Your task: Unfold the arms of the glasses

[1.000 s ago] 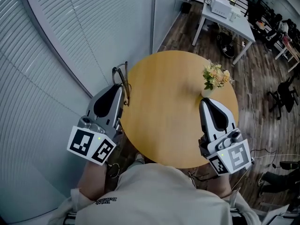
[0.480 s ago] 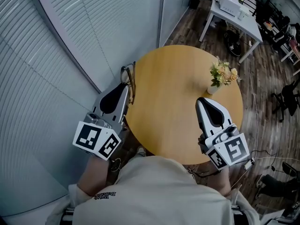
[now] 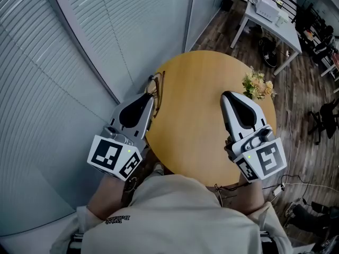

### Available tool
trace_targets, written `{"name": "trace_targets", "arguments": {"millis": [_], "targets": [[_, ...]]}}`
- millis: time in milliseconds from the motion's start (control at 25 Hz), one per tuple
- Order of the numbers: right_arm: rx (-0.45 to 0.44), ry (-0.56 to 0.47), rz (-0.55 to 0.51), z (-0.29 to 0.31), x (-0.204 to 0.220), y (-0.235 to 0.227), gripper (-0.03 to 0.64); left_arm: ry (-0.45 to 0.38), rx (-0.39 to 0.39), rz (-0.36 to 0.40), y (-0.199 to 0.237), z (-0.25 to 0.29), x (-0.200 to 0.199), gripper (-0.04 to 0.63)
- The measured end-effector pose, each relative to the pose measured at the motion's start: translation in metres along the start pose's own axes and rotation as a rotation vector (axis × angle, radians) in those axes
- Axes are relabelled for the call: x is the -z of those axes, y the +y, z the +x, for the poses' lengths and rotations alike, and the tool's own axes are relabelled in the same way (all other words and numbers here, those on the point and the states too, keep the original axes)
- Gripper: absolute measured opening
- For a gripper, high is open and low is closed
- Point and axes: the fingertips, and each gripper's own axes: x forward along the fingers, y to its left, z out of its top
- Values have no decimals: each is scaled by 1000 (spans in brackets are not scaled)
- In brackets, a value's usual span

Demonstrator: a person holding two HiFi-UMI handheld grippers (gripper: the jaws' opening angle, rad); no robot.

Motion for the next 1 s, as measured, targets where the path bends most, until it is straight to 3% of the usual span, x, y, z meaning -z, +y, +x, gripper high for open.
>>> {"name": "trace_targets", "arguments": {"millis": [160,360,480,760,1000], "targets": [[-67,-40,-62,22,-22,16,34,10,20,2,-10,1,1,40],[-157,-81,36,36,-30,28,35,43,45,39,-29,5,11,39],[-208,-66,14,49,-34,41,38,56,61,59,-37,5,16,40],[-234,-2,-10,62,-17,53,48,67,79,100,-46,10,22,38],[-229,49,-15,62,2,55,48,79,82,76,-46,9,30,39]]}}
